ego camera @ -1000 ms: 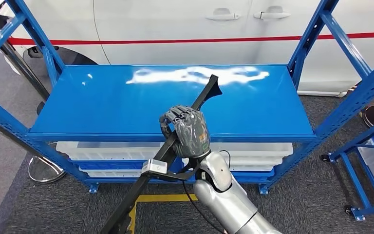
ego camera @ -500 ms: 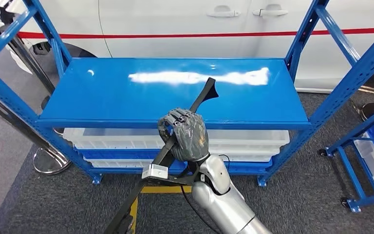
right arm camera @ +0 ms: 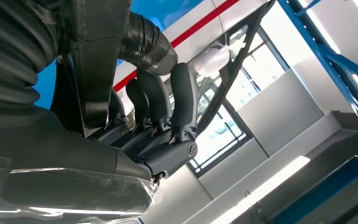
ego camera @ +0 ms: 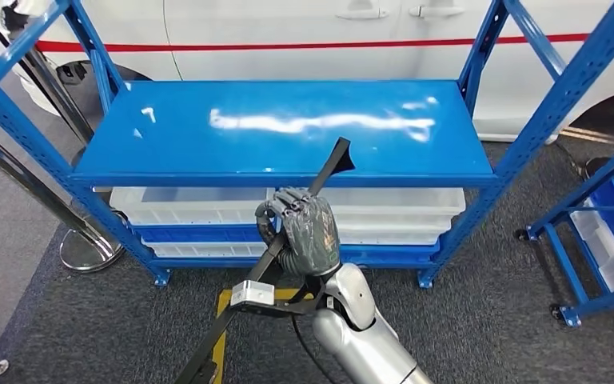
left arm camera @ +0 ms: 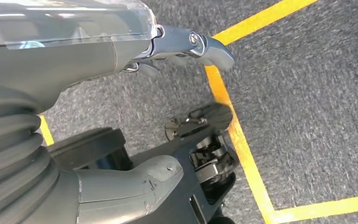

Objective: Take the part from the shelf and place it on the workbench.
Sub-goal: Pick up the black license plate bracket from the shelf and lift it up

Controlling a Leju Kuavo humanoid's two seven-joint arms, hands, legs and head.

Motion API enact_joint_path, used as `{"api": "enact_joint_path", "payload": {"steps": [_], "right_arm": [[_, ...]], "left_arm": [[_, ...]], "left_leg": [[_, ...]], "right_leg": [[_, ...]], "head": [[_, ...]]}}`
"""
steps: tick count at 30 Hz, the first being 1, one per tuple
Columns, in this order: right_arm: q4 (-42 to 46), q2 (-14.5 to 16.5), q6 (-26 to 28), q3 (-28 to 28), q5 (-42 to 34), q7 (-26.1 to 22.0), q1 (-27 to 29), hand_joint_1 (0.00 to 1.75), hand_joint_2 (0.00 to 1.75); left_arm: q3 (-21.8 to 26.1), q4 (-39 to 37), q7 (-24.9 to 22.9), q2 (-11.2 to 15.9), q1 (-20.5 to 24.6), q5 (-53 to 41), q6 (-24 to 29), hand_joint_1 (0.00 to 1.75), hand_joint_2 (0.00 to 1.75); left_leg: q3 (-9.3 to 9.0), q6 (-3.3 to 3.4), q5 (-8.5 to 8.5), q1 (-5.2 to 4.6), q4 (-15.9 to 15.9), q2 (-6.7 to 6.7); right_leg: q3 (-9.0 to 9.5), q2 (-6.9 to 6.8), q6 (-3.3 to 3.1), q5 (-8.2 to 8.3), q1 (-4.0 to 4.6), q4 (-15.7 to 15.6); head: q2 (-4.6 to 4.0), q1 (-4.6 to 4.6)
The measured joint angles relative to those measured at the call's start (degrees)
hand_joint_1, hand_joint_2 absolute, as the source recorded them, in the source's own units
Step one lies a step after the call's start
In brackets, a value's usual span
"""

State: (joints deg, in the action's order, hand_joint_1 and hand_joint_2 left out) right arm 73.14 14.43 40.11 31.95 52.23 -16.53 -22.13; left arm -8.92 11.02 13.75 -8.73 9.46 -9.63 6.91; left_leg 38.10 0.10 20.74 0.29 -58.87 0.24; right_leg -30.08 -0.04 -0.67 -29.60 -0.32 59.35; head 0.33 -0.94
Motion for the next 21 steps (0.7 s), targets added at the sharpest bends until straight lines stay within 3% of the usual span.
{"api": "enact_joint_path", "payload": {"steps": [1, 2, 5, 6, 7, 8, 10, 12, 13, 14, 16, 17, 18, 20, 21], "right_arm": [[0.03, 0.01, -0.01, 0.10, 0.18, 0.16, 0.06, 1.41, 1.75], [0.09, 0.02, -0.01, 0.22, 0.42, 0.36, 0.17, 1.41, 1.75], [0.42, 0.07, -0.02, 0.50, 1.26, 0.96, 0.81, 1.41, 1.75], [0.48, 0.07, -0.02, 0.56, 1.43, 1.13, 1.09, 1.41, 1.75], [0.50, 0.07, -0.02, 0.62, 1.51, 1.29, 1.33, 1.41, 1.75], [0.50, 0.07, -0.02, 0.68, 1.54, 1.43, 1.49, 1.41, 1.75], [0.55, 0.07, -0.02, 0.78, 1.55, 1.64, 1.62, 1.41, 1.75], [0.72, 0.08, -0.01, 0.82, 1.58, 1.70, 1.60, 1.41, 1.75], [0.79, 0.08, 0.00, 0.88, 1.61, 1.76, 1.57, 1.41, 1.75], [0.83, 0.08, -0.01, 0.98, 1.64, 1.83, 1.52, 1.41, 1.75], [0.77, 0.03, -0.02, 1.23, 1.79, 2.11, 1.45, 1.41, 1.75], [0.73, -0.02, -0.02, 1.32, 1.92, 2.24, 1.42, 1.41, 1.75], [0.69, -0.07, -0.02, 1.38, 2.07, 2.37, 1.42, 1.41, 1.75], [0.65, -0.11, -0.01, 1.52, 2.32, 2.51, 1.42, 1.41, 1.75], [0.63, -0.12, 0.00, 1.60, 2.43, 2.60, 1.46, 1.41, 1.75]], "left_arm": [[0.00, 0.01, -0.01, 0.02, -0.12, -0.10, -0.05, 0.00, 1.75], [0.00, 0.01, 0.01, 0.03, -0.27, -0.27, -0.13, 0.00, 1.75], [0.00, 0.02, 0.20, 0.07, -0.46, -0.71, -0.34, 0.00, 1.75], [0.00, 0.02, 0.32, 0.07, -0.46, -0.74, -0.37, 0.00, 1.75], [0.00, 0.02, 0.43, 0.08, -0.44, -0.75, -0.38, 0.00, 1.75], [0.00, 0.02, 0.50, 0.09, -0.44, -0.75, -0.40, 0.00, 1.75], [0.00, 0.13, 0.59, 0.13, -0.33, -0.75, -0.42, 0.00, 1.75], [0.00, 0.36, 0.68, 0.15, -0.02, -0.74, -0.45, 0.00, 1.75], [0.00, 0.45, 0.76, 0.16, 0.12, -0.69, -0.46, 0.00, 1.75], [0.01, 0.51, 0.86, 0.16, 0.19, -0.63, -0.47, 0.00, 1.75], [0.06, 0.54, 1.11, 0.13, 0.10, -0.34, -0.51, 0.00, 1.75], [0.09, 0.56, 1.21, 0.08, 0.04, -0.21, -0.56, 0.00, 1.75], [0.12, 0.57, 1.29, 0.01, -0.02, -0.08, -0.61, 0.00, 1.75], [0.13, 0.58, 1.35, -0.16, -0.08, -0.01, -0.68, 0.00, 1.75], [0.13, 0.58, 1.35, -0.26, -0.16, 0.01, -0.69, 0.00, 1.75]], "left_leg": [[0.41, -0.34, 0.58, 0.10, -0.37, -0.10], [1.05, -0.65, 2.24, 0.21, -1.57, -0.20], [3.43, -1.37, 10.58, 0.45, -10.67, -0.29], [3.72, -1.54, 11.92, 0.48, -13.84, -0.29], [3.38, -1.64, 11.85, 0.49, -15.79, -0.28], [2.19, -1.64, 10.60, 0.49, -15.90, -0.28], [-3.09, -1.30, 7.99, 0.46, -10.54, -0.30], [-9.19, -0.71, 8.75, 0.20, -2.20, -0.34], [-10.86, -0.39, 9.55, 0.02, 0.53, -0.38], [-11.40, -0.13, 9.86, -0.17, 1.81, -0.40], [-10.76, 0.62, 8.66, -0.05, 2.28, -0.25], [-10.28, 1.07, 7.89, 0.08, 2.45, -0.09], [-9.61, 1.52, 7.01, 0.22, 2.65, 0.07], [-7.75, 1.97, 5.53, 0.21, 2.50, 0.20], [-6.60, 1.97, 4.79, 0.19, 2.29, 0.22]], "right_leg": [[-0.49, -0.12, -0.53, 0.62, -0.08, -0.13], [-1.18, -0.24, -1.07, 1.36, -0.20, -0.31], [-3.78, -0.39, -1.77, 3.56, -0.22, -0.36], [-4.71, -0.44, -1.75, 4.25, -0.18, -0.30], [-5.70, -0.49, -1.70, 4.94, -0.15, -0.22], [-6.64, -0.53, -1.61, 5.58, -0.13, -0.12], [-8.26, -0.54, -1.35, 6.81, -0.12, 0.15], [-9.10, -0.56, -0.83, 7.92, -0.01, 0.25], [-9.18, -0.60, -0.51, 8.47, -0.01, 0.17], [-9.18, -0.64, -0.16, 9.06, -0.05, -0.05], [-9.33, -0.58, 0.55, 9.54, -0.13, -0.29], [-9.71, -0.48, 0.83, 8.38, -0.17, 0.35], [-10.37, -0.37, 1.08, 5.96, -0.19, 2.12], [-12.17, -0.25, 1.37, -0.25, -0.35, 8.65], [-12.90, -0.23, 1.54, -2.15, -0.39, 12.46]], "head": [[0.00, -0.03], [0.00, -0.04], [0.00, -0.14], [0.00, -0.14], [0.00, -0.14], [0.00, -0.14], [0.00, -0.15], [0.00, -0.14], [0.00, -0.14], [0.00, -0.14], [0.00, -0.13], [0.00, -0.11], [0.00, -0.09], [0.00, -0.09], [0.00, -0.09]]}}
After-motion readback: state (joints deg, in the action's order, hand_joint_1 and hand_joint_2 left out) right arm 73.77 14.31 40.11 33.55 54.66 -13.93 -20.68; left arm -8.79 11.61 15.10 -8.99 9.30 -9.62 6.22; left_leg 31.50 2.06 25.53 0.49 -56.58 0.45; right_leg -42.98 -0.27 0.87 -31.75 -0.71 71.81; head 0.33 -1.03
